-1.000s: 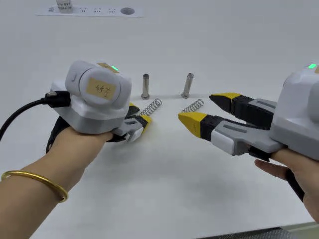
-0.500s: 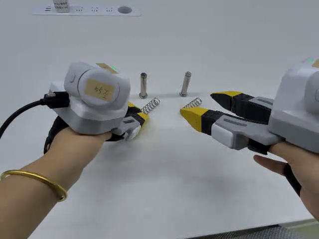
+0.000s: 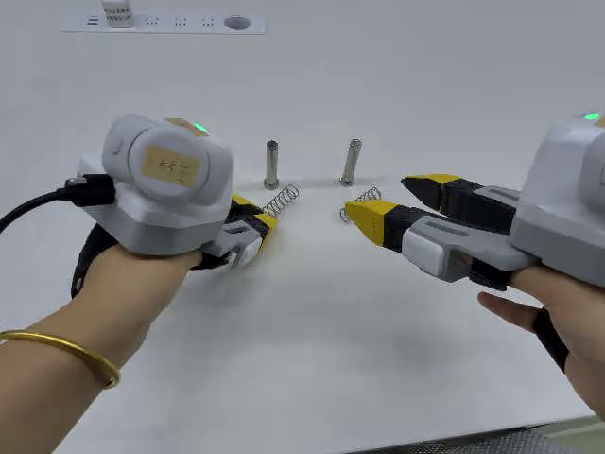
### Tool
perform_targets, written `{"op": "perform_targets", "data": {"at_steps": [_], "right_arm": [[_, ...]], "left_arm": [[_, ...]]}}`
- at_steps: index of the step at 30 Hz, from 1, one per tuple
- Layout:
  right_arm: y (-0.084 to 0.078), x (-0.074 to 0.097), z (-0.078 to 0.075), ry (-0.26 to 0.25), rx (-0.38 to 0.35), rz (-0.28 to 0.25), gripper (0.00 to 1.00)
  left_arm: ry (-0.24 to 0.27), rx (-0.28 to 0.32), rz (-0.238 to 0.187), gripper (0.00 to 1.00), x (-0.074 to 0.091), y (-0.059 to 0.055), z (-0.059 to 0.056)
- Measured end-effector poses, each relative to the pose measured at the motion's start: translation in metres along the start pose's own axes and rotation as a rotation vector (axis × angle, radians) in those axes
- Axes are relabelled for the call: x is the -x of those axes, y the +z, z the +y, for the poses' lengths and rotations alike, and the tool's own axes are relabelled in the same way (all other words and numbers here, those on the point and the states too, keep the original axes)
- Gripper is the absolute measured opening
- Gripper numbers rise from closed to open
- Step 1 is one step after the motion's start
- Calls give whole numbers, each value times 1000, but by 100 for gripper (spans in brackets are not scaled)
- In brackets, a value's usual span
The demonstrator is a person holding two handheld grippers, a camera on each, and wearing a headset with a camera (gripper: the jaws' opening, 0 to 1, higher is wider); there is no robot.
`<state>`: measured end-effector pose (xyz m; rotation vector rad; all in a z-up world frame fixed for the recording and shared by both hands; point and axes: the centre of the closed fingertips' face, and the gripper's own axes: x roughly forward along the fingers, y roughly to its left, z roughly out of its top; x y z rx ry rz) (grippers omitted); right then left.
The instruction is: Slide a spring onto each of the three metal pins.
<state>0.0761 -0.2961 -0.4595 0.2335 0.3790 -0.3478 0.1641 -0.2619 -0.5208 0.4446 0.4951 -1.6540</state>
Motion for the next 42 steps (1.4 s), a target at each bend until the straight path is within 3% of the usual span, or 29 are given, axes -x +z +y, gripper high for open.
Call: {"op": "perform_targets", "data": {"at_steps": [6, 10, 14, 18, 24, 31, 37, 42], "right_arm": [[6, -1, 9, 33, -19, -29, 41], [17, -2, 15, 59, -36, -58, 41], [31, -5, 23, 99, -118, -101, 41], [34, -10, 31, 124, -137, -101, 38], [40, -16, 51, 201, -227, -109, 33], [48, -21, 66, 273, -339, -120, 30], [51, -25, 77, 314, -393, -128, 26], [52, -27, 80, 325, -430, -130, 23]], "left_arm": [[-5, 53, -54, 10, 18, 12, -2], [-36, 122, -107, 10, 28, 20, -8], [-50, 160, -134, 10, 38, 24, -12], [-53, 170, -169, 10, 48, 30, -17], [-73, 199, -247, 10, 63, 42, -24], [-90, 198, -307, 10, 75, 49, -30], [-108, 183, -373, 10, 81, 56, -35], [-135, 193, -399, 10, 81, 57, -39]]}}
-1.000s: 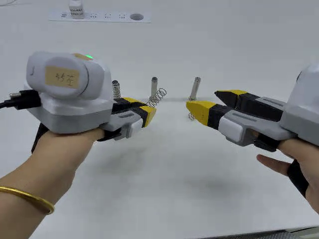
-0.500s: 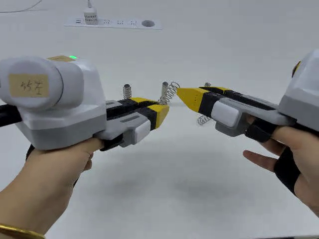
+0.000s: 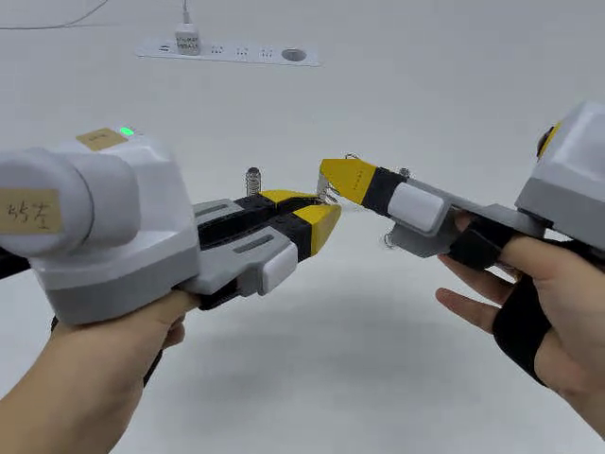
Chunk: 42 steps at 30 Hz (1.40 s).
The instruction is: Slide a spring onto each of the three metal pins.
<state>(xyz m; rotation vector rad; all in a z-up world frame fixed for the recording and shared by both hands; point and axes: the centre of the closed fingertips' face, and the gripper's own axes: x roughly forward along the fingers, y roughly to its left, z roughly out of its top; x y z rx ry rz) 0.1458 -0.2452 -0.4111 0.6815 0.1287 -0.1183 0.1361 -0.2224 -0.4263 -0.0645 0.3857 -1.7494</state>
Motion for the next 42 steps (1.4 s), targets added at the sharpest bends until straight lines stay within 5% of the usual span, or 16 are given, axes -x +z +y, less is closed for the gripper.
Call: {"op": "perform_targets", "data": {"at_steps": [14, 24, 30, 42], "right_arm": [[1, -1, 6, 54, -126, -25, 11], [-5, -5, 11, 47, 53, 27, 11], [-7, -7, 11, 38, 100, 32, 11], [15, -16, 0, 7, 214, 7, 11]], "left_arm": [[-20, -17, -21, 10, -1, 1, -4], [18, -62, 37, 11, -2, -6, -1], [41, -89, 69, 13, -1, -11, 4], [81, -141, 143, 22, 0, -23, 11]]}}
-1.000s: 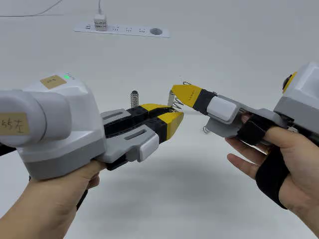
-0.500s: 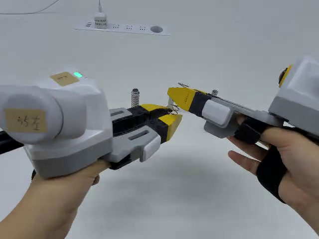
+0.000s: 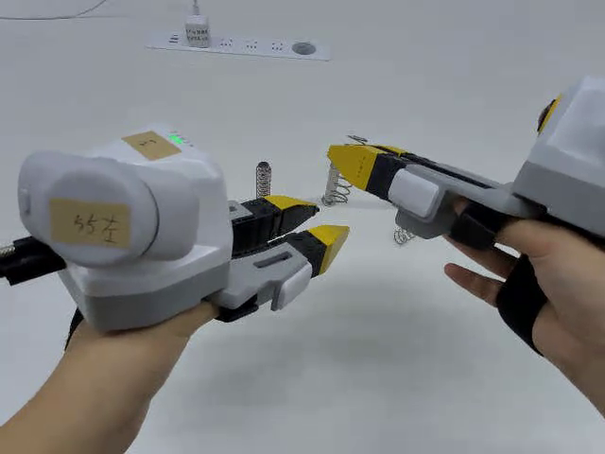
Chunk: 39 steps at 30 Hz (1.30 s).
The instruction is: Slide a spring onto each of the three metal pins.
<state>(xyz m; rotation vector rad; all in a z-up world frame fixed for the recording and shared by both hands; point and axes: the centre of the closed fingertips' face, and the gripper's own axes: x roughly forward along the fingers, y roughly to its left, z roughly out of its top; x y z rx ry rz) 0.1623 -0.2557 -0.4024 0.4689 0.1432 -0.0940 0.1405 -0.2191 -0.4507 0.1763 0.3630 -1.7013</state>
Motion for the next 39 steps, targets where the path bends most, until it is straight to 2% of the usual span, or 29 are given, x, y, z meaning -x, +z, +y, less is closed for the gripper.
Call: {"op": "perform_targets", "data": {"at_steps": [6, 15, 23, 28, 33, 39], "right_arm": [[12, -9, -16, -35, 72, -10, 11], [18, -26, -37, -67, 104, -2, 11], [11, -44, -54, -82, 109, 32, 11], [6, -53, -60, -89, 125, 41, 12], [2, -57, -67, -106, 165, 51, 12], [-1, -60, -71, -112, 176, 60, 12]], "left_arm": [[9, -6, 14, 26, -1, -3, 1], [10, -9, 34, 32, -3, -8, 2], [12, -12, 54, 35, -5, -12, 3], [17, -9, 63, 38, -6, -14, 5], [20, -8, 77, 39, -6, -17, 6], [16, -4, 86, 40, -8, -19, 5]]}}
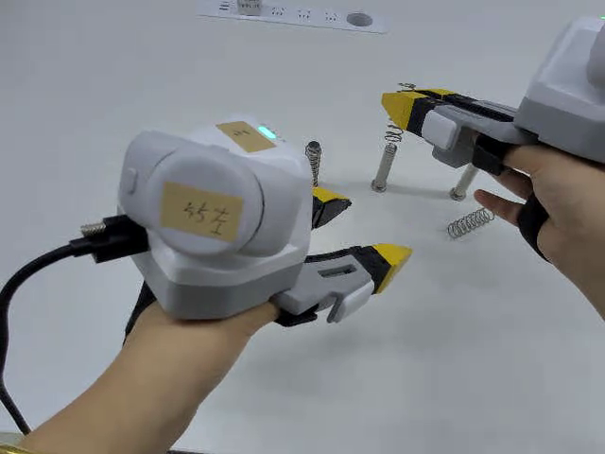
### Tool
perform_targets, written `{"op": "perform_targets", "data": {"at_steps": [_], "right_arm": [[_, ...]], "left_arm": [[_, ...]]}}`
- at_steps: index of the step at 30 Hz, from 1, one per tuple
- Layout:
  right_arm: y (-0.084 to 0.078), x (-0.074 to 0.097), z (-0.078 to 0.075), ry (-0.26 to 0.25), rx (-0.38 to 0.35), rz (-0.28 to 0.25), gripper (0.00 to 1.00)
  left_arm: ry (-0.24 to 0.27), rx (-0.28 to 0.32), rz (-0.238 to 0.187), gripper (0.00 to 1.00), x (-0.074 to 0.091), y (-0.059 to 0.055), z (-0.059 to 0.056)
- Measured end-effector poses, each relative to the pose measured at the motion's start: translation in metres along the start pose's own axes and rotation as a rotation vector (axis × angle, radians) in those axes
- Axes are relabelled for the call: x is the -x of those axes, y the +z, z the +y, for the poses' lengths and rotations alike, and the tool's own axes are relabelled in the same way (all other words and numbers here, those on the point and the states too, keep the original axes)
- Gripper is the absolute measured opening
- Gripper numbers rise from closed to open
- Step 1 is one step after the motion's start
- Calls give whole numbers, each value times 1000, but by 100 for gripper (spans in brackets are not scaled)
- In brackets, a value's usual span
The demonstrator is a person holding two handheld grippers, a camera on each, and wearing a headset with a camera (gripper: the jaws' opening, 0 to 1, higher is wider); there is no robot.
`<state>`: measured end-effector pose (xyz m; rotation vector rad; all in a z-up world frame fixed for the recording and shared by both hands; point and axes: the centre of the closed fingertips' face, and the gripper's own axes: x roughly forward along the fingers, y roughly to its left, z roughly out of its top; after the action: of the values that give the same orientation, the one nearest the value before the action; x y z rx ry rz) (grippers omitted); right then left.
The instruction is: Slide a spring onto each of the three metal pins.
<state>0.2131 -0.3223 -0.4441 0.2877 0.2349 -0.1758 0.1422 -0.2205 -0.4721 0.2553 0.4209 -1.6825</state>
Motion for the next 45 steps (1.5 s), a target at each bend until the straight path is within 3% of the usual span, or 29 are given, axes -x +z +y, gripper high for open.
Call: {"op": "perform_targets", "data": {"at_steps": [18, 30, 33, 45], "right_arm": [[-17, -3, -9, -45, 47, 28, 12], [-18, 3, -2, -61, 130, 28, 12], [-21, 4, -1, -74, 185, 44, 12], [-32, 1, 2, -78, 218, 78, 12]], "left_arm": [[-1, 4, 3, 40, -1, -1, 1], [9, 3, 2, 39, 0, 0, 3], [7, 7, -4, 39, 0, 1, 3], [9, -1, -10, 39, 1, 3, 3]]}}
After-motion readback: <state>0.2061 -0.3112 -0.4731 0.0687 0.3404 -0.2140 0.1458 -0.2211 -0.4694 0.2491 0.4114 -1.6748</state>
